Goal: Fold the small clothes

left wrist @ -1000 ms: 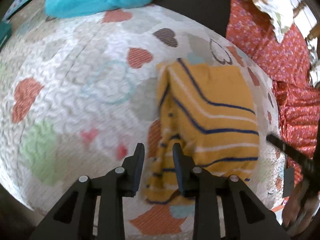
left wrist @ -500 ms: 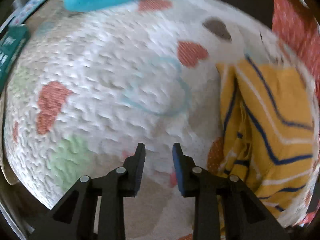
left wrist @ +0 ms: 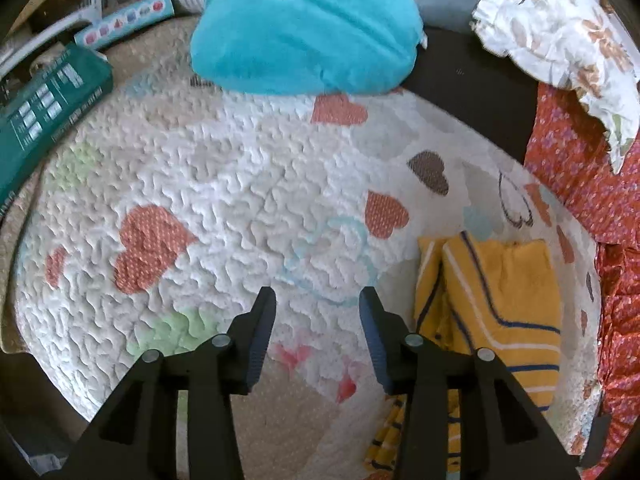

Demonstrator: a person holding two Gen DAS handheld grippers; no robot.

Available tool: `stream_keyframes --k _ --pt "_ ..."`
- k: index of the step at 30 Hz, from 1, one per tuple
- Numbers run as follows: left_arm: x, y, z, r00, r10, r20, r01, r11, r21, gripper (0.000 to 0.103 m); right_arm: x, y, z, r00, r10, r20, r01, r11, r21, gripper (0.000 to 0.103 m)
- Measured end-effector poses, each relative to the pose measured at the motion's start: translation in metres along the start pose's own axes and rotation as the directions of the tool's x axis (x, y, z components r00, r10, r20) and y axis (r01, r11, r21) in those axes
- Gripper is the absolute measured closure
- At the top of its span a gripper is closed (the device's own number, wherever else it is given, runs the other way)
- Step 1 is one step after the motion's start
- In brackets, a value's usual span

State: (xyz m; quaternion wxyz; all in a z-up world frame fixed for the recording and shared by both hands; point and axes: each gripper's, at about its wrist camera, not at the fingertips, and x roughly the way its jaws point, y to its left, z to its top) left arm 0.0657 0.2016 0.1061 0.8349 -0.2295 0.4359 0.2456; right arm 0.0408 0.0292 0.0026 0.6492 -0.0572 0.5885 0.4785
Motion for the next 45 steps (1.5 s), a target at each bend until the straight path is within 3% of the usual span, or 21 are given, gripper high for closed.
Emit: stream_keyframes --k 2,5,8,9,11,13,15,18,22,28,35,45 --pt "-0.012 -0.009 -0.001 0.998 0.032 0.059 -0.034 0.999 0.029 0.058 -0.024 -0.010 -0.009 0.998 -0.041 0.049 0.040 0.999 0.017 0.084" --pt "-0.032 -0.027 -0.007 0.977 0.098 0.190 -0.117 0.989 0.089 0.041 -0.067 -0.036 -0.022 0.987 -0.085 0.136 0.070 0.992 0.107 0.084" --pt "-0.058 -0.049 -0.020 0.926 0.139 0.350 -0.195 0.972 0.131 0.018 -0.111 -0.058 -0.034 0.957 -0.154 0.245 0.104 0.973 0.207 0.080" --pt "-0.064 -0.054 -0.024 0.911 0.146 0.385 -0.213 0.967 0.137 0.011 -0.121 -0.065 -0.039 0.945 -0.182 0.273 0.118 0.965 0.235 0.074" --pt "-0.082 -0.066 -0.033 0.878 0.142 0.458 -0.236 0.959 0.156 0.005 -0.139 -0.074 -0.044 0.908 -0.255 0.334 0.154 0.942 0.299 0.061" --pt "-0.096 -0.071 -0.038 0.861 0.120 0.494 -0.227 0.960 0.163 0.000 -0.151 -0.077 -0.050 0.883 -0.299 0.362 0.173 0.924 0.340 0.055" --pt "-0.107 -0.073 -0.043 0.854 0.096 0.512 -0.206 0.965 0.162 0.000 -0.156 -0.077 -0.054 0.871 -0.327 0.365 0.192 0.913 0.359 0.054" --pt "-0.118 -0.069 -0.049 0.863 0.059 0.501 -0.156 0.976 0.154 0.000 -0.155 -0.072 -0.059 0.859 -0.371 0.353 0.235 0.898 0.372 0.052" --pt "-0.121 -0.052 -0.056 0.893 0.040 0.449 -0.101 0.989 0.111 0.000 -0.154 -0.069 -0.068 0.854 -0.394 0.340 0.266 0.893 0.364 0.051" --pt "-0.101 -0.040 -0.058 0.931 0.077 0.356 -0.120 0.987 0.102 0.000 -0.148 -0.063 -0.076 0.859 -0.405 0.313 0.294 0.891 0.346 0.049" --pt "-0.083 -0.052 -0.061 0.950 0.076 0.302 -0.130 0.978 0.162 0.000 -0.141 -0.057 -0.073 0.853 -0.437 0.285 0.340 0.880 0.332 0.047" --pt "-0.065 -0.068 -0.063 0.974 0.033 0.222 -0.080 0.975 0.206 0.000 -0.136 -0.076 -0.076 0.855 -0.451 0.255 0.339 0.859 0.384 0.047"
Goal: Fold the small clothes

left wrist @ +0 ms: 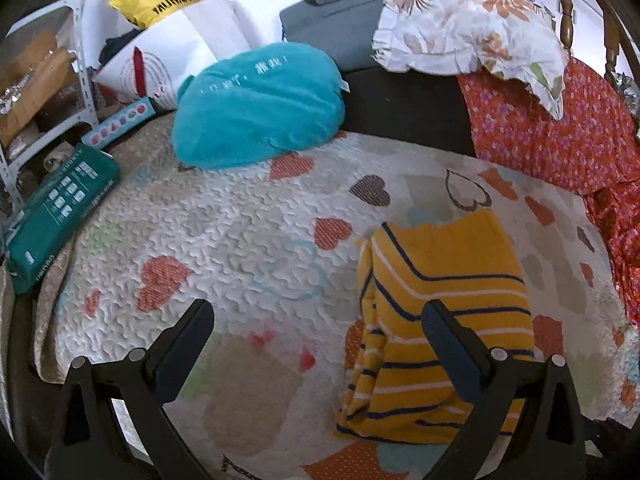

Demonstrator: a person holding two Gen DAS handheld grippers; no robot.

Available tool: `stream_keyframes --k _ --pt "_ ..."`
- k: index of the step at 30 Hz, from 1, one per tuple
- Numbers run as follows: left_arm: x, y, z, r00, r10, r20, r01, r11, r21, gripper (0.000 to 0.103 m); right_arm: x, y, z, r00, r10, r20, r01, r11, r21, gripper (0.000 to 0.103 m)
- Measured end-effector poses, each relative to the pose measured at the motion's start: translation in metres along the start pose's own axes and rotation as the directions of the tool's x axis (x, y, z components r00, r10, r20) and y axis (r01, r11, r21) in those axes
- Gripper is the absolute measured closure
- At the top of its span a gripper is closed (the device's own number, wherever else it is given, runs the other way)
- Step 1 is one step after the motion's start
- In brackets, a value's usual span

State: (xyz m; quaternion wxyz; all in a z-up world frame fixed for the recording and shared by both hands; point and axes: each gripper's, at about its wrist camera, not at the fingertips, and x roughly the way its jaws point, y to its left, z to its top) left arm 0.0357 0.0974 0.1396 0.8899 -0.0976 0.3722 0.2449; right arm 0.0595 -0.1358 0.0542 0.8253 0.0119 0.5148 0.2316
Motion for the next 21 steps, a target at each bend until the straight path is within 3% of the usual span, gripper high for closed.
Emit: stream_keyframes --k 5,21 --pt "0.008 -0.004 -0.001 0.999 -0.026 -0.038 0.025 1.000 -0.006 0.000 0.005 -0.007 -0.002 1.000 0.003 -0.011 -0.003 1.000 0.015 0.047" --pt "0.014 -0.016 -0.005 0.996 -0.061 -0.060 0.063 0.998 0.030 0.000 0.013 -0.016 -0.006 0.999 0.013 -0.029 -0.012 0.999 0.046 0.046"
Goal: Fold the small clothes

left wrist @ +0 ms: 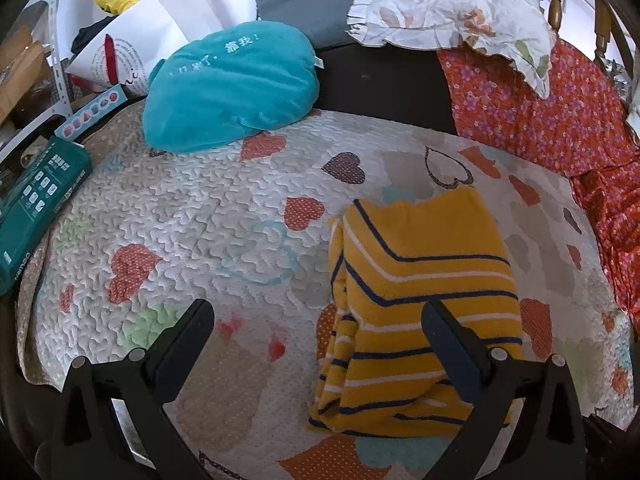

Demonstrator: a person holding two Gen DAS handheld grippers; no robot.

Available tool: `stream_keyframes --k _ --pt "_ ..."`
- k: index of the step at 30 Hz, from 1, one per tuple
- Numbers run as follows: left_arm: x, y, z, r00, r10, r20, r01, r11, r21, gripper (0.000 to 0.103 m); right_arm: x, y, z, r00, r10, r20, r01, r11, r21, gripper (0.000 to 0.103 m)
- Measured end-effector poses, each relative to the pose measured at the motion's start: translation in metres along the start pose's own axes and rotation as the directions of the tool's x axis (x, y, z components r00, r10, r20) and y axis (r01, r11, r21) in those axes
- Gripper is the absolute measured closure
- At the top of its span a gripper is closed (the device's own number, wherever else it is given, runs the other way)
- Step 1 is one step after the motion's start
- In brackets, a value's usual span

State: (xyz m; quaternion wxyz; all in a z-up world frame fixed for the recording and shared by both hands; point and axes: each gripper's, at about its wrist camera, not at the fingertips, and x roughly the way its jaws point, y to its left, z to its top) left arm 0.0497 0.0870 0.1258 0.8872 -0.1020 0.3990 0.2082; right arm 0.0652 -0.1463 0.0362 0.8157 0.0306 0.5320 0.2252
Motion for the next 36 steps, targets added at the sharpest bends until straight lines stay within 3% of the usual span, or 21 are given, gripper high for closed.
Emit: stream_keyframes --k 14,19,24,28,36 --pt "0.004 -0.003 0.000 0.999 -0.027 -0.022 0.028 1.000 0.013 0.000 0.004 -0.002 -0.003 1.000 0.001 -0.010 -0.001 1.000 0.008 0.046" --pt "0.013 0.003 0.001 0.995 -0.069 -0.068 0.068 0.998 -0.013 0.000 0.001 -0.009 0.002 1.000 0.011 0.004 -0.011 1.000 0.030 0.046" --pt "0.038 0.017 0.008 0.975 -0.143 -0.170 0.132 0.989 -0.070 0.000 -0.008 -0.033 0.034 0.997 0.047 0.058 -0.054 0.991 0.121 0.046" --pt "0.048 0.023 0.006 0.968 -0.153 -0.200 0.137 0.987 -0.089 0.000 -0.012 -0.047 0.055 0.993 0.069 0.098 -0.086 0.979 0.184 0.044" --pt "0.068 0.017 0.006 0.944 -0.208 -0.257 0.177 0.974 -0.141 0.000 0.005 -0.052 0.054 0.993 0.092 0.069 -0.104 0.976 0.190 0.042"
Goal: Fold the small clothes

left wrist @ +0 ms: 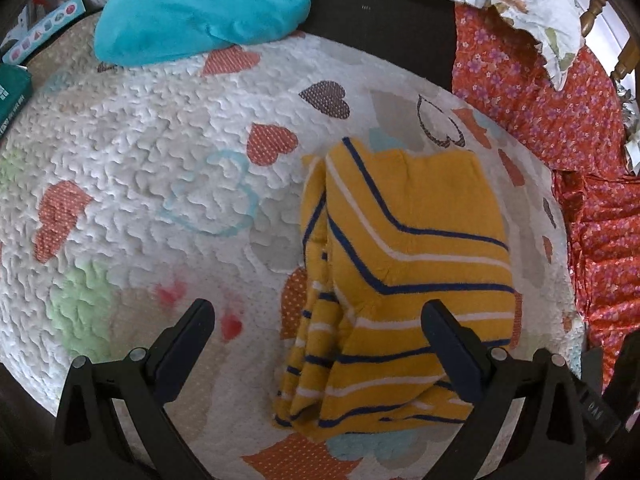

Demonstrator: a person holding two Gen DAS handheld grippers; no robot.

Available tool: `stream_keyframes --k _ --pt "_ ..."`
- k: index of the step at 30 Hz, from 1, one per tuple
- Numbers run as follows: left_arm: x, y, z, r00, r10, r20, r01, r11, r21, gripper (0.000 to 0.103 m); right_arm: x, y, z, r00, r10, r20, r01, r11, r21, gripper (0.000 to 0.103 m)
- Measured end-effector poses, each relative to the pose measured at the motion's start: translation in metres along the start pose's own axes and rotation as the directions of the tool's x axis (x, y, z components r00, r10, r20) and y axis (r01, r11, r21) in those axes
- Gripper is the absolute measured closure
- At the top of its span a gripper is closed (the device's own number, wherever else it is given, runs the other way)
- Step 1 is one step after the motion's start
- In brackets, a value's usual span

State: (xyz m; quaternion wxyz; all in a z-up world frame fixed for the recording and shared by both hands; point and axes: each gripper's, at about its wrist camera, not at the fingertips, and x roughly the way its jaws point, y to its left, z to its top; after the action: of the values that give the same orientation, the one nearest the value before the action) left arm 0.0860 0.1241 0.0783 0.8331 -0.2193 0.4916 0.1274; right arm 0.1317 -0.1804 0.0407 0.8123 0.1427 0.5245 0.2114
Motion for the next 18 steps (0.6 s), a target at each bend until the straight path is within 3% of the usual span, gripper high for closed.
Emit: stream_keyframes --k 3,7,9,12,18 --pt "0.005 -0.009 0.001 1.000 0.019 0.005 -0.019 1.000 0.020 0.000 0.006 -0.006 -0.005 1.000 -0.018 -0.016 0.018 1.000 0.008 0.042" --pt "-0.002 -0.018 -0.002 0.989 0.100 0.107 -0.107 0.993 0.056 0.000 0.006 -0.022 -0.013 0.999 -0.026 -0.029 0.027 0.998 0.053 0.042" --pt "-0.006 -0.015 -0.003 0.985 0.101 0.139 -0.107 0.994 0.037 0.000 0.002 -0.029 -0.016 0.999 -0.030 -0.034 0.032 0.997 0.075 0.042" --pt "-0.003 -0.007 -0.003 0.988 0.105 0.114 -0.105 0.994 -0.007 0.000 -0.008 -0.044 -0.019 0.999 -0.037 -0.033 0.041 0.994 0.101 0.042" --pt "0.003 0.016 -0.009 0.986 0.168 0.012 -0.167 0.983 -0.071 0.000 -0.035 -0.082 -0.019 0.999 -0.039 -0.001 0.039 0.985 0.171 0.042"
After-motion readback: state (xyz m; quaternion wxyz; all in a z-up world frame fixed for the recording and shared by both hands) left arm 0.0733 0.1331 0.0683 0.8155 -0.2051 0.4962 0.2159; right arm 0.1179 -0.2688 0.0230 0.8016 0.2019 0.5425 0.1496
